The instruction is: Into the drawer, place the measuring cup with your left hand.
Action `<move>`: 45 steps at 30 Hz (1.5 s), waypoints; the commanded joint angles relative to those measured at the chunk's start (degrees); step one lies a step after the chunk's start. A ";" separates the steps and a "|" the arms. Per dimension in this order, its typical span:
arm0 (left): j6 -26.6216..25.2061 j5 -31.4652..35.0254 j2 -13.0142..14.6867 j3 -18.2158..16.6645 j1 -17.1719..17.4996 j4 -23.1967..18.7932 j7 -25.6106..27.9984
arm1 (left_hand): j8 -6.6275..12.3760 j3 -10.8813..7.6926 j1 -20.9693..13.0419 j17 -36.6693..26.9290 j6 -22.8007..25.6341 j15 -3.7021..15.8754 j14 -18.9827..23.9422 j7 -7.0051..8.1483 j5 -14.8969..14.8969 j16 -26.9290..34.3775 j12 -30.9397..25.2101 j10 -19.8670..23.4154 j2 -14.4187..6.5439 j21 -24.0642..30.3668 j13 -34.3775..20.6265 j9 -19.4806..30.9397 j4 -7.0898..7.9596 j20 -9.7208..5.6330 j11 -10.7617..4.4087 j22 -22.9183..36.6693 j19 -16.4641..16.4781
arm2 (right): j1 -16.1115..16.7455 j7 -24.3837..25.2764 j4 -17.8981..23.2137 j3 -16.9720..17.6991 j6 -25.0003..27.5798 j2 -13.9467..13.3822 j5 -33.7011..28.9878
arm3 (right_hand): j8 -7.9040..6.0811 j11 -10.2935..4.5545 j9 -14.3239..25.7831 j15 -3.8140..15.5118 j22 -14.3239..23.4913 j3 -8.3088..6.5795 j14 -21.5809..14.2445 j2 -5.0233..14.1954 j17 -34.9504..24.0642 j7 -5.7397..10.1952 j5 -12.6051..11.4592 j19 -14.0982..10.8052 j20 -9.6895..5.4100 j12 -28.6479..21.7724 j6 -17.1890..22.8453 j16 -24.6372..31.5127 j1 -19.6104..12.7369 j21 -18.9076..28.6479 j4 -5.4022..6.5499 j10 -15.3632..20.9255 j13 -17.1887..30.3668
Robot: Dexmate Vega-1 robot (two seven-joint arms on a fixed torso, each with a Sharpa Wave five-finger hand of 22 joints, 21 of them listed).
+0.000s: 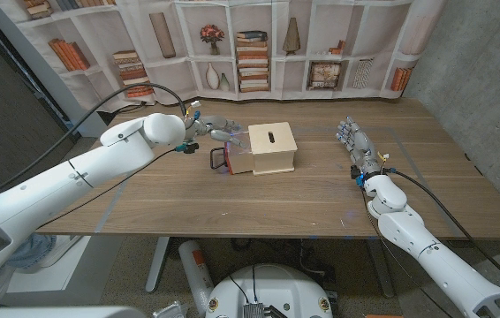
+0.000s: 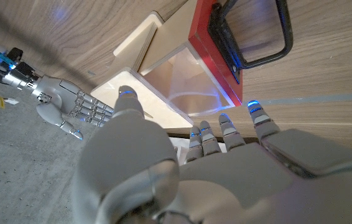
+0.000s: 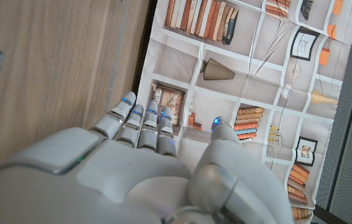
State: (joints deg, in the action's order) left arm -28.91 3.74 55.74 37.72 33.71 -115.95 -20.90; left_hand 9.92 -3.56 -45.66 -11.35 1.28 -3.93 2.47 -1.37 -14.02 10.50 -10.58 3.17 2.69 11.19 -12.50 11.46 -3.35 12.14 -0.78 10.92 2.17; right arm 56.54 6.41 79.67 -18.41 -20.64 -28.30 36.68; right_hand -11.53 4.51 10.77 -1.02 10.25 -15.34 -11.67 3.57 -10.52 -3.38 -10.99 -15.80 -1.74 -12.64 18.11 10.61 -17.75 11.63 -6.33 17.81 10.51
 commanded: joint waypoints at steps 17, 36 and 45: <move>-2.02 0.12 -0.06 0.41 -0.94 -0.82 -0.95 | 0.79 1.58 2.11 -0.09 -1.30 -0.58 -1.45 -0.43 -1.08 0.18 -0.42 -1.52 1.07 0.04 -0.06 -0.02 0.73 0.24 0.73 0.12 -1.05 | 0.42 0.08 0.25 0.26 -0.22 -0.14 0.14 | 0.24 -0.02 0.22 -0.06 0.34 -0.22 -0.58 -0.05 -0.10 -0.03 -0.06 -0.36 0.08 0.26 0.26 0.15 -0.62 -0.03 -0.24 0.52 0.26; -2.59 -1.30 1.00 -1.47 0.15 -2.80 1.03 | 1.66 1.96 2.63 -0.11 0.46 -0.48 -1.62 -0.35 -1.68 0.43 -1.08 -0.80 0.87 0.18 0.05 -0.04 1.09 0.20 0.68 0.12 -1.31 | 0.20 -0.40 -0.35 0.33 -0.66 0.08 0.40 | 0.24 -0.08 0.22 -0.08 0.35 -0.21 -0.57 0.00 -0.10 -0.19 -0.05 -0.39 0.07 0.27 0.27 0.14 -0.64 -0.02 -0.28 0.53 0.26; -0.02 -4.08 1.73 -4.59 2.55 -3.02 4.09 | 2.06 2.01 2.87 -0.09 1.49 0.90 -1.12 -0.36 -2.11 0.77 -1.68 0.39 0.26 0.42 0.13 -0.04 1.40 0.18 0.34 0.15 -1.14 | 0.24 -0.36 -0.39 0.36 -0.76 0.12 0.41 | 0.24 -0.02 0.23 -0.07 0.35 -0.20 -0.59 0.01 -0.10 -0.08 -0.04 -0.40 0.05 0.27 0.28 0.14 -0.62 -0.01 -0.28 0.54 0.26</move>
State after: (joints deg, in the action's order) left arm -31.02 2.18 56.68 35.96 34.16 -118.45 -19.52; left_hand 11.47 -1.80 -42.91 -11.33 2.17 -3.44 1.29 -1.73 -15.80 10.84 -11.88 2.84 3.22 11.20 -12.24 11.46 -2.06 12.30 -0.41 10.94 1.08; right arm 56.82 6.10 79.43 -18.13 -21.25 -28.28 37.02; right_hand -11.53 4.51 10.78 -1.02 10.25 -15.34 -11.67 3.57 -10.52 -3.38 -10.99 -15.80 -1.74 -12.64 18.11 10.61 -17.75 11.63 -6.32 17.81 10.51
